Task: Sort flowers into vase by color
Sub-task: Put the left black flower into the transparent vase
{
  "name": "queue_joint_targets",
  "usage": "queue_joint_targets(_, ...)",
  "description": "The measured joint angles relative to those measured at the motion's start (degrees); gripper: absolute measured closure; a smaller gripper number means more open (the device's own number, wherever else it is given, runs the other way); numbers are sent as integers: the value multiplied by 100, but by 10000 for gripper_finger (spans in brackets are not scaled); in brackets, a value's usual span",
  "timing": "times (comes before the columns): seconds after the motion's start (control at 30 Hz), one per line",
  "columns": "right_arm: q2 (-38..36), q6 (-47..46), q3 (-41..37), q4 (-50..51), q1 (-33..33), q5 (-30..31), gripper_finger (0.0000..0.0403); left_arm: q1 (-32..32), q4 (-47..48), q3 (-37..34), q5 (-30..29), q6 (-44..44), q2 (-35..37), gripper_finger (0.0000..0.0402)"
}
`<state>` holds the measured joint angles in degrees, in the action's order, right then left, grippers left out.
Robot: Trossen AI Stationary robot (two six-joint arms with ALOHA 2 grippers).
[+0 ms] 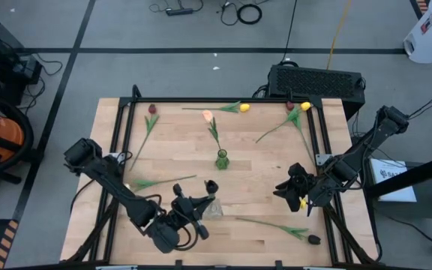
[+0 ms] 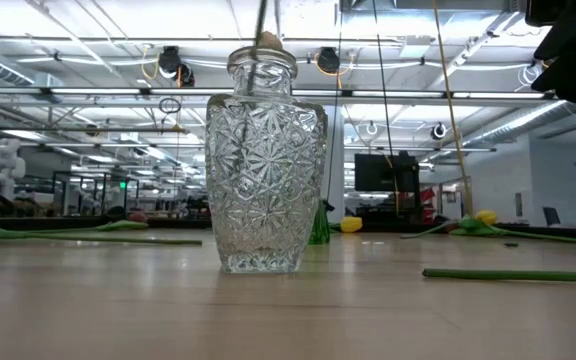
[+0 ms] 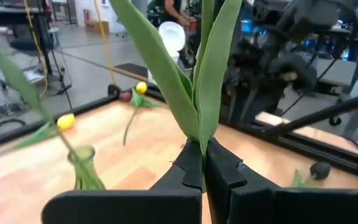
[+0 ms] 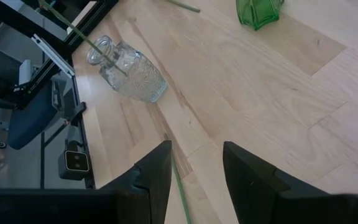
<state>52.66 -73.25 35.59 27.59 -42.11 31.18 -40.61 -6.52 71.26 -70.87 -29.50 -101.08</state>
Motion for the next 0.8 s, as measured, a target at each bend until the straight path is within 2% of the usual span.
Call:
queue_joint_targets(0.23,0,0,0,0,0,-9,267,-117,-1,-523,-111,-1039,0,401)
queue_joint_targets(0.53,0,0,0,2,0,-15,267,-51,-236,-515,55,-1055,4,360)
queue_joint_targets(0.8,0,0,0,2,0,-16,267,-41,-217,-515,143,-1016,4,351)
